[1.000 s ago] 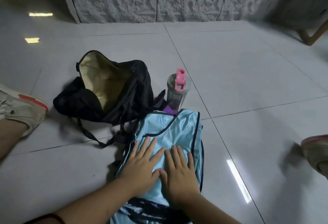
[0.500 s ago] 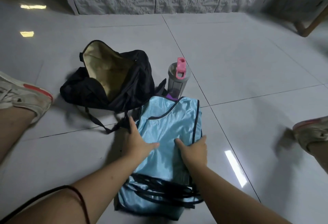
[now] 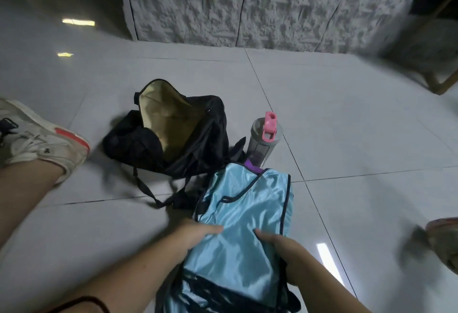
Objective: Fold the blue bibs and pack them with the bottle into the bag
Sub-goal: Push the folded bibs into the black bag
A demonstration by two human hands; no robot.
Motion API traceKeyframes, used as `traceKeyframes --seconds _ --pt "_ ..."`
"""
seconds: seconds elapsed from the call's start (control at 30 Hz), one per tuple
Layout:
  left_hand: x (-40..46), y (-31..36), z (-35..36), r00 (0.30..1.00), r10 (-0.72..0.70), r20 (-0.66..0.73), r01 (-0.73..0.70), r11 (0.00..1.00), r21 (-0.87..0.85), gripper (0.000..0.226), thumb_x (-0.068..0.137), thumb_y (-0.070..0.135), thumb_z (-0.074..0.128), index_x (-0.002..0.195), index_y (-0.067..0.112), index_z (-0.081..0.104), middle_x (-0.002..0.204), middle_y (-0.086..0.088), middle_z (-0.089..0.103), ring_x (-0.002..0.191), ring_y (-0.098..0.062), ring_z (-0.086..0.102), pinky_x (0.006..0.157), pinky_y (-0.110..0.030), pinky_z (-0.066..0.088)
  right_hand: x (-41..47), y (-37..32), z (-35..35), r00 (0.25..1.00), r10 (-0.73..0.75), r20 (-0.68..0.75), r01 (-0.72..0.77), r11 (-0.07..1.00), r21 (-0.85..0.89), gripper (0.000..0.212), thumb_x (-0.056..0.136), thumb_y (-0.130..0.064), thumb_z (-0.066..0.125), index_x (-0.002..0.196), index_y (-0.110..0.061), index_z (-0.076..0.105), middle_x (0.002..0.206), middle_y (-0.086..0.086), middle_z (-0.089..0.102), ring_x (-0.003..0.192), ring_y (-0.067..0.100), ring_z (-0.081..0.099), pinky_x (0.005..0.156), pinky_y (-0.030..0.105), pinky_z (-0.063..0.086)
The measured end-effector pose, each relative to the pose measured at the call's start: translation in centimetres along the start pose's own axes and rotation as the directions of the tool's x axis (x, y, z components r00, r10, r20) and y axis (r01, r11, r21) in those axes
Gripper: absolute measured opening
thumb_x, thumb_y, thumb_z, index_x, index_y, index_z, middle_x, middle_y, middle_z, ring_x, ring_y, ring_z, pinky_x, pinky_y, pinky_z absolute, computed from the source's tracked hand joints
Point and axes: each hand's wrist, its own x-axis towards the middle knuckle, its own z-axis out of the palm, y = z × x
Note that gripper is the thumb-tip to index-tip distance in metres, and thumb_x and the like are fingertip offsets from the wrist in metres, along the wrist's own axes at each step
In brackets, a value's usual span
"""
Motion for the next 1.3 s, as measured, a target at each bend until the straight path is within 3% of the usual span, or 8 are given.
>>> traceKeyframes --seconds 0.27,0.4,0.5,0.57,0.67,0.87,1.03,1.3 --pt "-0.7 0.1 -1.0 0.972 0.115 0.204 -0.073 0.977 -0.200 0.062 0.043 0.040 0.099 0.093 0.007 0.083 0.097 -0.023 0.078 0.090 -0.040 0.076 0.094 -0.053 0.059 -2.3 0.4 -0.6 0.967 -0.215 0.139 0.198 0.972 0.128 0.039 0.089 -0.020 0.072 0.125 -0.002 0.070 0.121 0.027 0.071 0.109 0.046 0.070 0.103 0.060 0.051" --pt "-0.2 -0.1 -1.4 0.964 0.111 0.240 -0.024 0.940 -0.341 0.091 0.023 0.046 0.103 0.100 0.004 0.081 0.105 -0.025 0.076 0.091 -0.038 0.074 0.091 -0.046 0.058 -2.3 0.6 -0.9 0.970 -0.183 0.161 0.158 0.975 0.156 0.062 0.076 -0.040 0.086 0.133 -0.023 0.068 0.140 0.012 0.064 0.133 0.036 0.057 0.114 0.059 0.041" --pt "-0.2 0.3 -1.9 0.963 0.077 0.258 0.018 0.938 -0.346 0.076 0.051 0.051 0.097 0.108 0.005 0.079 0.111 -0.024 0.075 0.096 -0.037 0.074 0.093 -0.043 0.056 -1.8 0.7 -1.6 0.977 -0.166 0.136 0.144 0.977 0.157 0.081 0.062 -0.040 0.095 0.136 -0.022 0.065 0.139 0.011 0.064 0.126 0.038 0.063 0.109 0.058 0.046" --pt "0.0 0.3 -2.1 0.956 0.058 0.288 0.032 0.954 -0.299 0.066 0.060 0.049 0.092 0.111 0.009 0.079 0.115 -0.021 0.075 0.101 -0.036 0.073 0.097 -0.043 0.055 -2.4 0.1 -1.3 0.973 -0.145 0.179 0.118 0.980 0.158 0.068 0.073 -0.035 0.090 0.134 -0.015 0.067 0.134 0.016 0.067 0.121 0.041 0.065 0.110 0.057 0.046" --pt "1.6 -0.6 -1.6 0.949 0.033 0.314 0.023 0.985 -0.172 0.075 0.044 0.057 0.096 0.110 0.025 0.081 0.123 -0.011 0.074 0.117 -0.035 0.068 0.114 -0.052 0.043 -3.0 -0.8 -0.8 0.944 -0.147 0.294 0.083 0.972 0.220 0.044 0.093 -0.033 0.073 0.129 -0.008 0.071 0.130 0.023 0.068 0.118 0.044 0.066 0.109 0.056 0.046" --pt "1.9 -0.9 -1.6 0.934 0.084 0.347 -0.038 0.990 -0.136 0.070 0.037 0.052 0.095 0.101 0.026 0.083 0.123 -0.009 0.073 0.119 -0.032 0.066 0.116 -0.051 0.040 -3.0 -1.7 0.2 0.950 -0.102 0.296 0.088 0.994 0.060 0.067 0.080 -0.034 0.084 0.137 -0.007 0.063 0.134 0.022 0.066 0.123 0.042 0.064 0.114 0.056 0.042" --pt "0.1 0.8 -2.5 0.871 0.175 0.458 -0.033 0.953 -0.302 0.027 0.047 0.019 0.077 0.071 0.005 0.080 0.074 -0.016 0.074 0.063 -0.025 0.071 0.066 -0.027 0.056 -2.6 -1.4 -0.1 0.919 -0.182 0.350 0.130 0.977 0.166 0.064 0.060 -0.016 0.083 0.120 0.004 0.072 0.126 0.031 0.066 0.109 0.047 0.068 0.094 0.053 0.056" --pt "-3.0 5.4 -4.9 0.821 0.352 0.449 -0.205 0.916 -0.344 0.055 0.048 0.018 0.083 0.099 0.000 0.079 0.097 -0.022 0.074 0.080 -0.031 0.074 0.079 -0.037 0.062 -5.5 -3.8 1.3 0.818 -0.406 0.406 0.223 0.876 0.427 0.070 0.025 -0.009 0.089 0.091 0.009 0.077 0.087 0.030 0.073 0.071 0.043 0.073 0.060 0.047 0.061"
